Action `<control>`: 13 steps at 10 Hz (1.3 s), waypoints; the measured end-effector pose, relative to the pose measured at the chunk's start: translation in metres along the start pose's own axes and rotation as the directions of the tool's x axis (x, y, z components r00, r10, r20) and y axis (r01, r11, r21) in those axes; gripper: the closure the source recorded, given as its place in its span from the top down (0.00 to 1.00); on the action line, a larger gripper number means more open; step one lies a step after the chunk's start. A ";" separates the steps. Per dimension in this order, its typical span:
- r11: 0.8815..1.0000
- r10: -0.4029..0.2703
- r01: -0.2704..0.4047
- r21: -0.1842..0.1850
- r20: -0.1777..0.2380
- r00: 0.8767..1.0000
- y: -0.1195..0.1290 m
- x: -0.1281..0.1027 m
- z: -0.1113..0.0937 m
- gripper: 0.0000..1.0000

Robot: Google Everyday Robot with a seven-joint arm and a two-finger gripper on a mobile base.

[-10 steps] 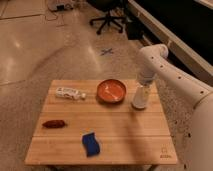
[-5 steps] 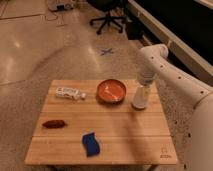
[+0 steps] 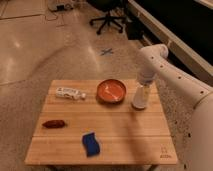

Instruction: Place the bottle in the ceramic bowl

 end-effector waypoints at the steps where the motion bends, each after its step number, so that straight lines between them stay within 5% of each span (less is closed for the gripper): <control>1: 1.000 0.000 0.000 0.000 0.000 1.000 0.000 0.000 0.000 0.80; 6: 1.000 -0.010 0.010 -0.002 0.000 1.000 -0.002 -0.007 0.001 0.80; 13: 0.995 -0.089 0.087 0.045 0.035 0.995 -0.060 -0.171 0.015 0.80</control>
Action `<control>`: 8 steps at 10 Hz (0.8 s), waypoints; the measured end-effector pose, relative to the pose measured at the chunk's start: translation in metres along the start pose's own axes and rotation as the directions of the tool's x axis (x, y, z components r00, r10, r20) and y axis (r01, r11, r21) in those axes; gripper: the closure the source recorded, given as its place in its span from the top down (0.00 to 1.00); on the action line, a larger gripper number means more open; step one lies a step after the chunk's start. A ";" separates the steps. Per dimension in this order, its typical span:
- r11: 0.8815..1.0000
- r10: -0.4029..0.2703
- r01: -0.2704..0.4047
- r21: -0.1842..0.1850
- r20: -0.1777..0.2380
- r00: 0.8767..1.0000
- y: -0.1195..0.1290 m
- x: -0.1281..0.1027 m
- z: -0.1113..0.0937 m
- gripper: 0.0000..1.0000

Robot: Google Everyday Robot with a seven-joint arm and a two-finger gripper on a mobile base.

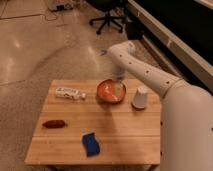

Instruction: Place the bottle in the ceramic bowl

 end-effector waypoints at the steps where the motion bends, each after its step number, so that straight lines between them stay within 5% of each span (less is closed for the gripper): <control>1: 1.000 -0.005 0.005 0.000 0.000 1.000 -0.007 -0.021 0.007 0.80; 8: 0.993 -0.111 0.111 -0.031 0.000 0.994 -0.035 -0.159 0.071 0.80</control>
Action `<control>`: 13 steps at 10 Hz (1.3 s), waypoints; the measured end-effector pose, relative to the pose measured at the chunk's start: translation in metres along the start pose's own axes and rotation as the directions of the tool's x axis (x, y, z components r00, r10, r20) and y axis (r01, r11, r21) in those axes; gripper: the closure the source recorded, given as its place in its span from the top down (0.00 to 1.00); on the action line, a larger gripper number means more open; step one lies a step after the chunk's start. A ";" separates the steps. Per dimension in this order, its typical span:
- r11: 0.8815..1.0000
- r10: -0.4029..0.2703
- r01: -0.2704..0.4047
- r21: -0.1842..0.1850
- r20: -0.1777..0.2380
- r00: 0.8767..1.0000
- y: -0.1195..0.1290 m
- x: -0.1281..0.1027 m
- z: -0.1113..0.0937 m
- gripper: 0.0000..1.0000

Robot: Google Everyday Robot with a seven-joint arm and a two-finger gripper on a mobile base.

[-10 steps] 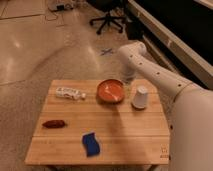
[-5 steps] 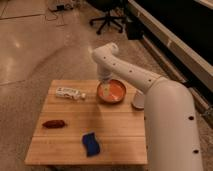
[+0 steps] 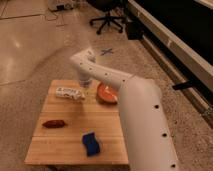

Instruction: Place the bottle in the ceramic bowl

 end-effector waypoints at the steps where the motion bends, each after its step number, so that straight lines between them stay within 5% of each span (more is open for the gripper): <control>1: 1.000 -0.004 0.004 -0.002 -0.005 1.000 -0.008 -0.010 0.010 0.80; 8: 0.999 0.000 -0.002 -0.042 -0.046 0.999 -0.052 -0.042 0.059 0.78; 13: 0.996 0.001 -0.002 -0.084 -0.010 1.000 -0.050 -0.053 0.074 0.30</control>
